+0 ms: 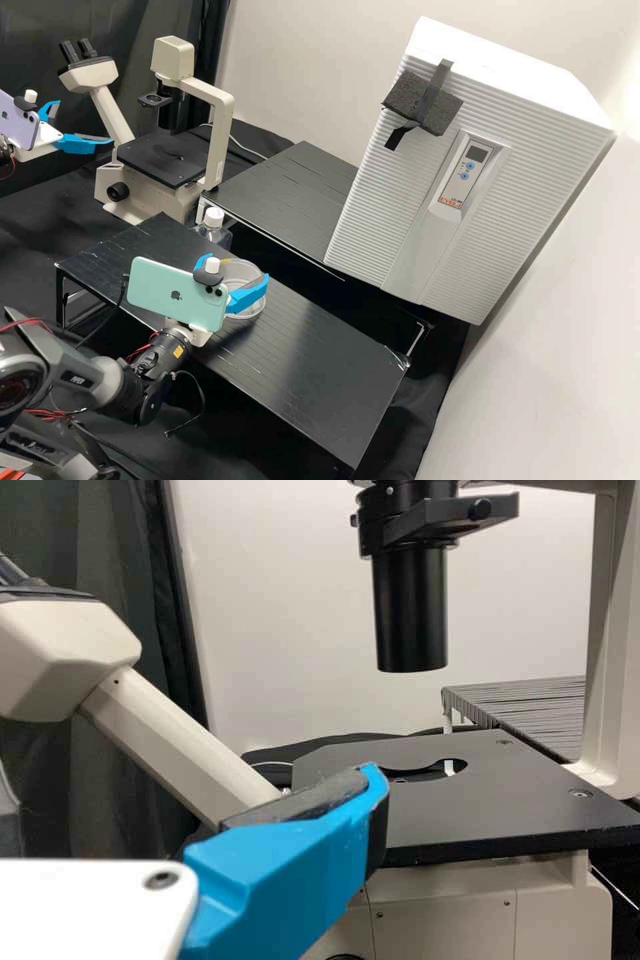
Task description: Close the petri dish lid.
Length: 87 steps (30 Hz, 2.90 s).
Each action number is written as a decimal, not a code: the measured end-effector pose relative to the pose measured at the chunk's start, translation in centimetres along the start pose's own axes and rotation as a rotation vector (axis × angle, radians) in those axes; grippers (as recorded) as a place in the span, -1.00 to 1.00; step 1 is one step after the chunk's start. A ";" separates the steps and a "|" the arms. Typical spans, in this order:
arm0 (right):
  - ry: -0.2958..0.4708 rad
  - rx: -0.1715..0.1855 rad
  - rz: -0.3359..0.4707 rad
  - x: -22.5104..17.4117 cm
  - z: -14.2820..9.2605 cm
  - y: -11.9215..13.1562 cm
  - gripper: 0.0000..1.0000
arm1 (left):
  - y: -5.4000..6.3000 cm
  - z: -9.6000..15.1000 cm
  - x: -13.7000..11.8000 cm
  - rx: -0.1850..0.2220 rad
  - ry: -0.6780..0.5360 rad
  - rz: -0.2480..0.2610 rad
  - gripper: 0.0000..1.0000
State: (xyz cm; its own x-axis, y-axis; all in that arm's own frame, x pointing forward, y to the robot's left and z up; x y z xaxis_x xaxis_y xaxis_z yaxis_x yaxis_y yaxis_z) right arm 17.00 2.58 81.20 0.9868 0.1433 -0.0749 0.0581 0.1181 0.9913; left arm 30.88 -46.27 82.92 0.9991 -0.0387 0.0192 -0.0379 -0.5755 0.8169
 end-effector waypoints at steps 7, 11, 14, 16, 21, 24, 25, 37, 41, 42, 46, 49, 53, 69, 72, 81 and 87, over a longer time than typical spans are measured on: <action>-0.017 -0.006 -0.002 0.5 0.4 -0.5 -1.00 | 0.0 0.0 0.0 0.000 0.000 0.000 1.00; -0.027 -0.004 0.021 0.5 0.8 -0.2 -1.00 | 0.0 0.0 0.0 0.000 0.000 0.000 1.00; -0.035 -0.005 0.036 0.4 1.0 0.0 -1.00 | 0.0 0.0 0.0 0.000 0.000 0.000 1.00; -0.041 -0.006 0.040 0.4 1.1 0.1 -1.00 | 0.0 0.0 0.0 0.000 0.000 0.000 1.00; -0.037 -0.031 0.040 0.2 1.3 0.4 -1.00 | 0.0 0.0 0.0 0.000 0.000 0.000 1.00; -0.045 -0.038 0.049 0.1 1.6 0.6 -1.00 | 0.0 0.0 0.0 0.000 0.000 0.000 1.00; -0.051 -0.036 0.054 0.1 1.7 0.7 -1.00 | 0.0 0.0 0.0 0.000 0.000 0.000 1.00; -0.033 -0.025 0.027 -0.3 1.6 0.8 -1.00 | 0.0 0.0 0.0 0.000 0.000 0.000 1.00; -0.024 -0.020 0.011 -0.5 1.3 0.9 -1.00 | 0.0 0.0 0.0 0.000 0.000 0.000 1.00; -0.019 -0.020 0.007 -0.6 1.2 0.9 -1.00 | 0.0 0.0 0.0 0.000 0.000 0.000 1.00; -0.010 -0.032 -0.011 -0.8 1.1 1.0 -1.00 | 0.0 0.0 0.0 0.000 0.000 0.000 1.00; -0.014 -0.032 -0.019 -1.0 0.9 1.0 -1.00 | 0.0 0.0 0.0 0.000 0.000 0.000 1.00; -0.012 -0.033 -0.026 -1.1 0.8 1.0 -1.00 | 0.0 0.0 0.0 0.000 0.000 0.000 1.00; -0.030 -0.029 -0.040 -1.1 1.2 0.9 1.00 | 0.0 0.0 0.0 0.000 0.000 0.000 1.00; -0.030 -0.029 -0.040 -1.1 1.2 0.9 1.00 | 0.0 0.0 0.0 0.000 0.000 0.000 1.00; -0.036 -0.033 -0.025 -1.5 0.6 1.2 1.00 | 0.0 0.0 0.0 0.000 0.000 0.000 1.00; -0.048 -0.001 0.036 -2.1 0.3 2.1 1.00 | 0.0 0.0 0.0 0.000 0.000 0.000 1.00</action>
State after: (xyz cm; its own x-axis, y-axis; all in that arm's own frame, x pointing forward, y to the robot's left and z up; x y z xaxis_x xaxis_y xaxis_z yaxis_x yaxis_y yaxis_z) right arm 15.05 2.22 83.45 0.9944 0.1001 -0.0339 0.0223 0.1145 0.9932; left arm 30.88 -46.27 82.92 0.9991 -0.0387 0.0192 -0.0379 -0.5755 0.8169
